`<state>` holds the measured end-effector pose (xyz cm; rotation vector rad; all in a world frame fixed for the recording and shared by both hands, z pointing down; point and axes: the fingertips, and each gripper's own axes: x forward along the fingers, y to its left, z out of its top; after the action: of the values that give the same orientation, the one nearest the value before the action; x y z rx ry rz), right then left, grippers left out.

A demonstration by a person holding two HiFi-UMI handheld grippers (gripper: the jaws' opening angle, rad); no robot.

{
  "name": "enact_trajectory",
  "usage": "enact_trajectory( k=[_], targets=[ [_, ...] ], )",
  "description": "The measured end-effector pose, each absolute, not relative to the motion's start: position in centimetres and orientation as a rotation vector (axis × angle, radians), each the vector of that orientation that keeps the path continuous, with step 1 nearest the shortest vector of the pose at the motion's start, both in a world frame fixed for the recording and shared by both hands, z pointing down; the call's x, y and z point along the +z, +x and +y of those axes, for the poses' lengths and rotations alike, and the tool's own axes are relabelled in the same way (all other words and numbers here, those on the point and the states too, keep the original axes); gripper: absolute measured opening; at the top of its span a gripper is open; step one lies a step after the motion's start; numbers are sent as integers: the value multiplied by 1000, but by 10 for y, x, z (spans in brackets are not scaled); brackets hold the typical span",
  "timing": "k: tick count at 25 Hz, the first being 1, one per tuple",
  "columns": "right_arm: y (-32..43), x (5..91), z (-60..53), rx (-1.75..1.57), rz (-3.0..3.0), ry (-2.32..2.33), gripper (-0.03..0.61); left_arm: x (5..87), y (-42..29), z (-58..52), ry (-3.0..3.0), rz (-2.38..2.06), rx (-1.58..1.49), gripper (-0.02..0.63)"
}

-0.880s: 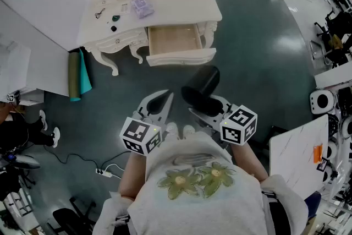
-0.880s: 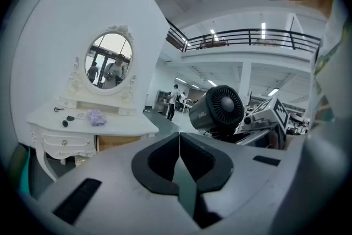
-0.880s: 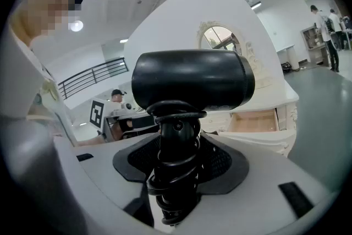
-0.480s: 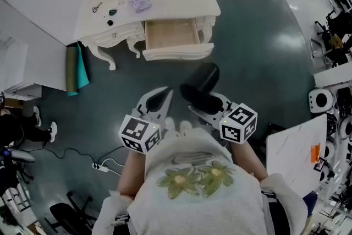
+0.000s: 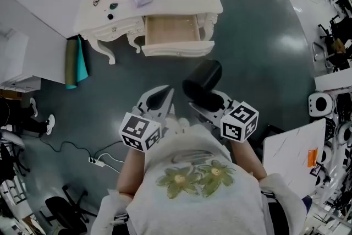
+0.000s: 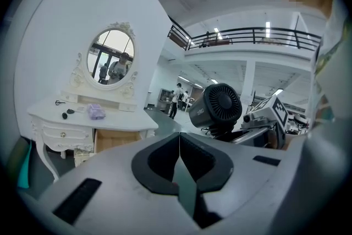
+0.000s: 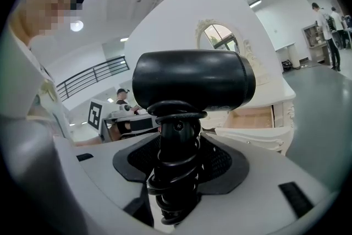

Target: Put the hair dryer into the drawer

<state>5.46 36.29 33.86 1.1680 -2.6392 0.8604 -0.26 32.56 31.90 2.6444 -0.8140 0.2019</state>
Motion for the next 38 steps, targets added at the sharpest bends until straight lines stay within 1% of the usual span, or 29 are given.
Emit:
enact_trajectory(
  k=[7, 23, 38],
  targets=[
    [58, 348, 335, 881, -2613, 1172, 218, 330, -2, 294, 2618, -809, 209, 11],
    [77, 350, 208, 870, -2563, 1219, 218, 338, 8, 163, 2608, -767, 249, 9],
    [63, 362, 124, 914, -2524, 1232, 218, 347, -6, 83, 2603, -738, 263, 11]
  ],
)
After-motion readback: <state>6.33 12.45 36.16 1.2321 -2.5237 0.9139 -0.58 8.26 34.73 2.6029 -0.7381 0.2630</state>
